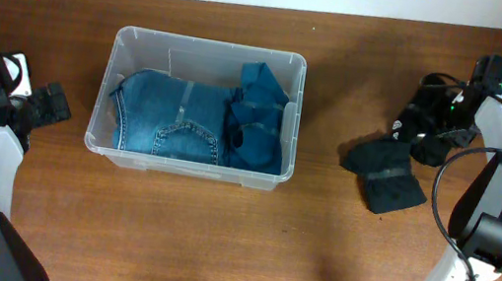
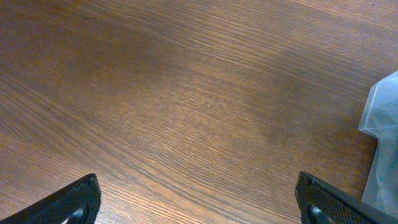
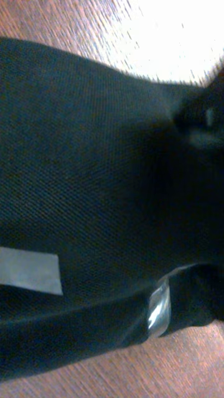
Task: Pack container
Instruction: 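Move the right gripper to the black garments and grasp one, then carry the black garment into the box and release it with the right gripper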
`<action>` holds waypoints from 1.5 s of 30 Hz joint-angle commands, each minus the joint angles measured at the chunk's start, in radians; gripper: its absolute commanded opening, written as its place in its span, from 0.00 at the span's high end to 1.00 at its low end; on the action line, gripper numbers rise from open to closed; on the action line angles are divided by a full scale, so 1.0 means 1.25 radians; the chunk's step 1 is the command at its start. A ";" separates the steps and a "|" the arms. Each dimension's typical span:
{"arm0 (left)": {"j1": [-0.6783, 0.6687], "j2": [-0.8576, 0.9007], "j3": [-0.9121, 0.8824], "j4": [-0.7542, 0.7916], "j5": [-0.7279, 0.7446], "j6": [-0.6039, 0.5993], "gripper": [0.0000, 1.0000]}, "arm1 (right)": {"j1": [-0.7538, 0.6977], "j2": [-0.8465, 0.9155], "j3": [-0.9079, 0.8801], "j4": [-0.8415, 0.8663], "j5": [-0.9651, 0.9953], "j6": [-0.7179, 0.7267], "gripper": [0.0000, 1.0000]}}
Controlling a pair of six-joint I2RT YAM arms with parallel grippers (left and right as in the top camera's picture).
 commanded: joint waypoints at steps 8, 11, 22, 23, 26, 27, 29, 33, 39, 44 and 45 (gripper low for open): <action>0.004 0.009 0.008 0.003 -0.007 0.001 0.00 | 0.001 -0.062 0.010 -0.081 0.003 -0.036 0.96; 0.004 0.009 0.008 0.004 -0.005 0.001 0.01 | 0.012 -0.165 0.078 -0.164 -0.060 -0.092 0.96; 0.004 0.009 0.008 0.018 -0.004 0.001 0.01 | 0.256 -0.400 0.194 -0.249 -0.249 -0.090 0.96; 0.004 0.009 0.008 0.018 -0.003 0.001 0.01 | 0.303 -0.400 0.194 -0.248 -0.248 -0.076 0.96; 0.004 0.009 0.008 0.018 0.023 0.001 0.01 | 0.411 -0.380 0.193 -0.250 -0.224 -0.038 0.96; 0.004 0.009 0.008 0.020 0.029 0.001 0.01 | 0.462 -0.360 0.192 -0.253 -0.177 0.001 0.96; 0.004 0.009 0.008 0.020 0.029 0.001 0.01 | 0.513 -0.328 0.191 -0.253 -0.142 0.040 0.96; 0.004 0.009 0.008 0.020 0.030 0.001 0.01 | 0.587 -0.256 0.191 -0.236 -0.142 0.084 0.96; 0.004 0.009 0.008 0.020 0.032 0.001 0.01 | 0.650 -0.158 0.191 -0.250 -0.061 0.170 0.96; 0.004 0.009 0.008 0.020 0.038 0.001 0.00 | 0.678 -0.097 0.191 -0.287 0.001 0.203 0.94; 0.004 0.009 0.008 0.020 0.042 0.001 0.01 | 0.682 -0.095 0.191 -0.289 0.001 0.203 0.85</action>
